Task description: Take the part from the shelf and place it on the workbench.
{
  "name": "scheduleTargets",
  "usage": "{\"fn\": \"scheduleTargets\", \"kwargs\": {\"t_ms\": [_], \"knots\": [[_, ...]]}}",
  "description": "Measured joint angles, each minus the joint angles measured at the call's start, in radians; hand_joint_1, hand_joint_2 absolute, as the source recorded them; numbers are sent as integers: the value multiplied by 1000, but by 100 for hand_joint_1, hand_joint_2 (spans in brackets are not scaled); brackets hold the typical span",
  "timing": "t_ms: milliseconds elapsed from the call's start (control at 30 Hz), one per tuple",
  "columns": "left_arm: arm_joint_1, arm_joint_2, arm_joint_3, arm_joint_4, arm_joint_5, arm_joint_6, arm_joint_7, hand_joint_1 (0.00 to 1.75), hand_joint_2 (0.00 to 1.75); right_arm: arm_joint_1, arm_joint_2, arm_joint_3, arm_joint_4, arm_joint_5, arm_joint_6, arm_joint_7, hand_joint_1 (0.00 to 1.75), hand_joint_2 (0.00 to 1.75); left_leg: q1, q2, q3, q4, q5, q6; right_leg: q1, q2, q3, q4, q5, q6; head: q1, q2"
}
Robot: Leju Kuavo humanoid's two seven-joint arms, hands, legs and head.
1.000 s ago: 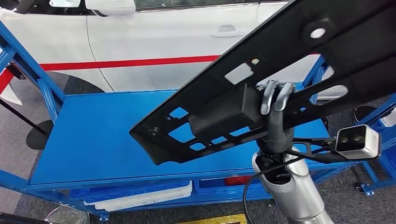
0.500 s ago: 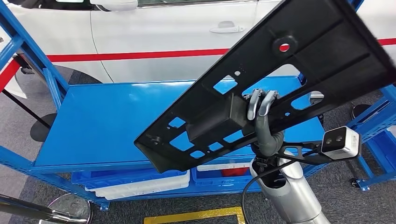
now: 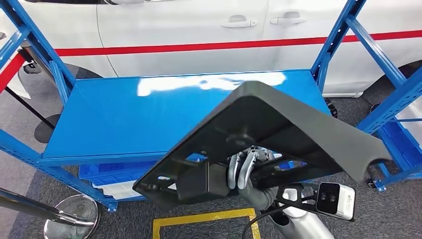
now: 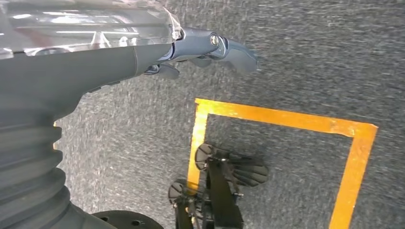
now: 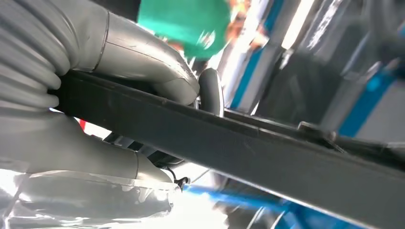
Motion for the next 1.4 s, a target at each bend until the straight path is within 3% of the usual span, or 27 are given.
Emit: {"fn": "scheduleTargets", "kwargs": {"t_ms": [67, 100, 200, 233, 267, 300, 367, 433, 467, 500, 567, 600, 633, 700, 733, 767, 833, 867, 933, 1000, 1067, 1100, 1167, 1233, 1267, 1333, 1400], "knots": [[3, 0, -4, 0, -11, -3, 8, 0, 175, 2, 2, 5, -12, 0, 2, 1, 171, 175, 2, -2, -6, 3, 1, -12, -1, -3, -11, -3, 15, -17, 0, 0], [5, 1, -7, 0, -18, -7, 11, 0, 175, 2, 2, 6, -14, 0, 1, 1, 171, 175, 3, -3, -15, 20, -21, -16, -2, -6, -20, -4, 26, -27, 0, 0], [7, 1, -21, 0, -36, -20, 11, 0, 175, 2, -3, 6, -18, 0, -16, 0, 171, 175, 7, -2, -64, 180, -161, -21, 3, -9, -59, -6, 61, -45, 0, 0], [7, 1, -26, 0, -39, -24, 8, 0, 175, 2, -7, 5, -18, 0, -25, -1, 171, 175, 7, -2, -76, 244, -191, -22, 7, -10, -74, -5, 73, -46, 0, 0], [6, 1, -30, 0, -42, -26, 5, 0, 175, 2, -12, 5, -18, -2, -33, -2, 171, 175, 7, -2, -76, 287, -197, -21, 10, -10, -89, -4, 84, -47, 0, 0], [6, 1, -33, 0, -44, -28, 2, 0, 175, 2, -17, 3, -18, -5, -39, -2, 171, 175, 6, -2, -60, 297, -181, -19, 14, -10, -105, -3, 96, -47, 0, 0], [4, 2, -40, 0, -47, -31, -3, 0, 175, 2, -26, 2, -18, -12, -45, -3, 171, 175, 4, -2, 25, 210, -132, -8, 19, -10, -133, -1, 119, -45, 0, 0], [0, 2, -47, 0, -48, -31, -7, 0, 175, 2, -32, 1, -19, -18, -46, -3, 171, 175, -2, -2, 140, 56, -136, 5, 23, -10, -149, 1, 139, -38, 0, 0], [-2, 3, -48, 0, -48, -31, -9, 0, 175, 2, -35, 1, -19, -20, -46, -3, 171, 175, -7, -3, 176, 1, -147, 9, 23, -10, -152, 0, 148, -33, 0, 0], [-3, 3, -49, 0, -48, -31, -10, 0, 175, 2, -37, 0, -19, -21, -46, -3, 171, 175, -11, -3, 191, -27, -153, 12, 21, -11, -153, -2, 157, -28, 0, 0], [-2, 3, -49, 0, -48, -31, -11, 0, 175, 2, -42, 0, -20, -21, -46, -3, 171, 175, -12, 1, 180, -39, -134, 22, 16, -9, -158, -2, 166, -15, 0, 0], [-2, 3, -49, 0, -47, -31, -11, 0, 175, 3, -45, 0, -21, -22, -45, -3, 171, 175, -10, 5, 170, -41, -122, 30, 15, -7, -168, 10, 148, -10, 0, 0], [-2, 2, -49, 0, -45, -30, -11, 0, 175, 3, -48, -1, -21, -22, -42, -3, 171, 175, -8, 9, 158, -45, -108, 36, 13, -5, -182, 41, 110, -5, 0, 0], [-2, 2, -49, 0, -40, -29, -12, 0, 175, 4, -53, -2, -22, -20, -33, -3, 171, 175, -7, 13, 126, -45, -83, 42, 7, -4, -217, 156, 4, 3, 0, 0], [-2, 2, -49, 0, -38, -28, -12, 0, 175, 4, -54, -4, -21, -19, -27, -3, 171, 175, -7, 14, 109, -43, -70, 41, 4, -4, -230, 222, -32, 8, 0, 0], [-1, 2, -49, 0, -36, -26, -12, 0, 175, 5, -55, -5, -20, -18, -22, -3, 171, 175, -7, 15, 91, -41, -57, 39, 1, -4, -233, 272, -41, 12, 0, 0], [-1, 0, -49, 0, -32, -25, -12, 0, 175, 5, -56, -9, -16, -17, -11, -3, 171, 175, -6, 16, 54, -33, -36, 34, -5, -5, -192, 278, 3, 17, 0, 0], [-1, -2, -49, 0, -31, -24, -13, 0, 175, 4, -56, -11, -14, -15, -6, -3, 171, 175, -5, 16, 37, -27, -27, 31, -7, -5, -145, 229, 29, 19, 0, 0], [0, -5, -49, 0, -29, -20, -14, 0, 175, 1, -56, -17, -11, -12, 4, -3, 171, 175, -5, 15, 12, -14, -13, 22, -6, -5, -36, 83, 24, 16, 0, 0], [1, -7, -48, 0, -25, -16, -15, 0, 175, -4, -56, -23, -7, -9, 13, -3, 171, 175, -6, 13, 3, -7, 1, 10, -1, -3, 19, -4, -4, 5, 0, 0], [2, -8, -47, 0, -21, -13, -16, 0, 175, -6, -55, -26, -4, -8, 18, -3, 171, 175, -5, 12, -1, -5, 12, -3, 0, -4, 13, -12, 5, -11, 0, 0], [3, -8, -47, 0, -20, -12, -16, 0, 175, -6, -54, -27, -3, -8, 19, -3, 171, 175, -3, 11, -8, 6, -2, -8, -1, -6, 5, -13, 15, -20, 0, 0], [5, -9, -46, 0, -18, -10, -15, 0, 175, -7, -52, -27, -1, -6, 22, -3, 171, 175, 1, 9, -36, 77, -80, -16, -3, -9, -17, -15, 37, -36, 0, 0], [6, -11, -46, 0, -18, -9, -15, 0, 175, -7, -49, -27, 1, -4, 23, -3, 171, 175, 3, 9, -70, 208, -171, -21, 2, -9, -44, -14, 59, -42, 0, 0], [6, -11, -46, 0, -18, -9, -15, 0, 175, -6, -48, -27, 3, -4, 23, -3, 171, 175, 3, 9, -78, 265, -190, -23, 5, -9, -59, -13, 70, -42, 0, 0], [6, -12, -46, 0, -18, -9, -15, 0, 175, -5, -48, -27, 5, -4, 24, -3, 171, 175, 3, 9, -50, 283, -161, -21, 10, -9, -88, -9, 91, -41, 0, 0], [5, -12, -46, 0, -18, -9, -14, 0, 175, -4, -48, -26, 6, -5, 25, -3, 171, 175, 3, 8, 46, 167, -119, -11, 13, -9, -112, -5, 108, -37, 0, 0]]}}
